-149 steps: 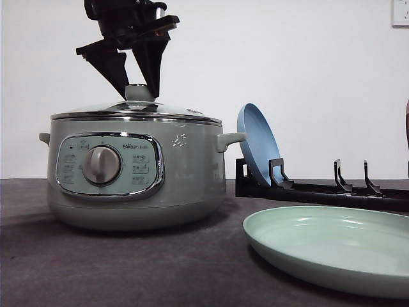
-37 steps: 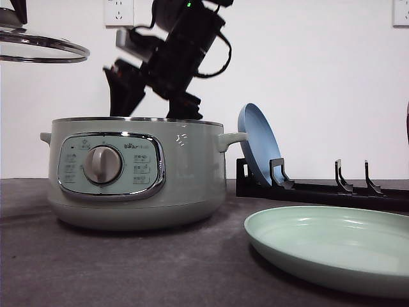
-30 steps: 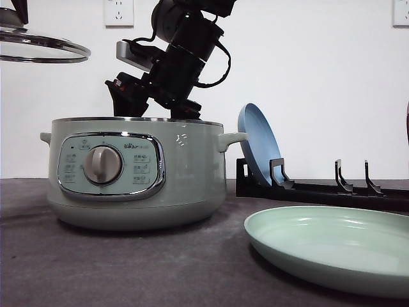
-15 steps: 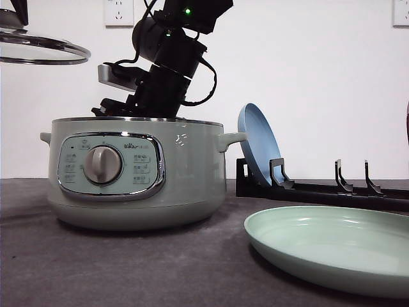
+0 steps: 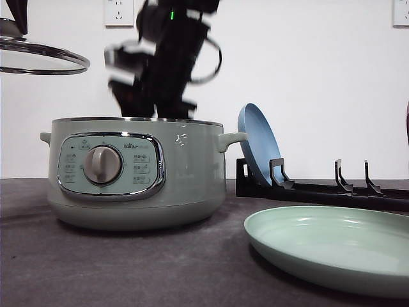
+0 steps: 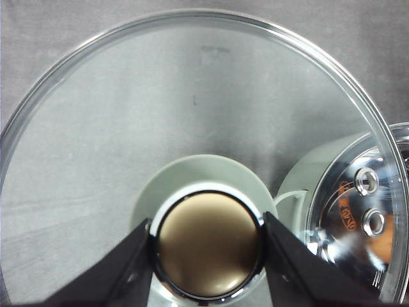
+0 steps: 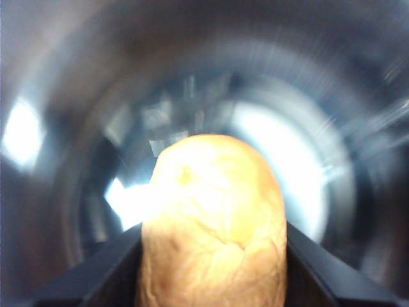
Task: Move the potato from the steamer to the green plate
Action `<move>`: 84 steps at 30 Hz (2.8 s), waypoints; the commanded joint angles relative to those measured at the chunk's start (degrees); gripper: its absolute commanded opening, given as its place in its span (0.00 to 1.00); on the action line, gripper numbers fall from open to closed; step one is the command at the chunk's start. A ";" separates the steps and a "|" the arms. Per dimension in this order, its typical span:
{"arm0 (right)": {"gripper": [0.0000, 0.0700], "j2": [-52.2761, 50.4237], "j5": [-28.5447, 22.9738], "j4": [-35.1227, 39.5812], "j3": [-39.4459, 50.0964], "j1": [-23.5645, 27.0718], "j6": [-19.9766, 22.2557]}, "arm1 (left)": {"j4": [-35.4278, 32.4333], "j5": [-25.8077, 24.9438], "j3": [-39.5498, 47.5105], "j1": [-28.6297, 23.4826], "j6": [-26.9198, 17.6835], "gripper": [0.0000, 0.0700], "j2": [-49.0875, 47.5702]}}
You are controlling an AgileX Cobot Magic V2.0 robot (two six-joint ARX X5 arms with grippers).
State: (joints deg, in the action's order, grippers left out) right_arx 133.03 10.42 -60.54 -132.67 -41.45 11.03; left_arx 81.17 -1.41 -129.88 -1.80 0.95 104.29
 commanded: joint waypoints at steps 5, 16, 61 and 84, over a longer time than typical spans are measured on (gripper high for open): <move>0.33 -2.59 -0.49 -11.10 -10.47 0.34 -1.38 | 0.38 -0.04 -1.90 -0.10 0.09 0.00 -1.14; 0.33 -24.21 -7.11 -20.54 -3.08 3.89 -3.18 | 0.64 -0.04 -1.90 -0.37 0.01 0.00 -1.14; 0.34 -56.05 -5.71 37.35 94.21 9.77 -22.87 | 0.92 -0.04 -1.90 -0.31 -0.07 0.00 -1.14; 0.88 -63.81 -5.70 23.42 83.26 9.77 -23.48 | 0.87 -0.04 -1.90 -0.33 -0.17 0.00 -1.14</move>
State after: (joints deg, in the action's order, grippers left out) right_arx 69.64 4.56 -35.78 -47.77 -31.40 -12.27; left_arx 81.19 -1.41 -129.88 -2.09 0.95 104.29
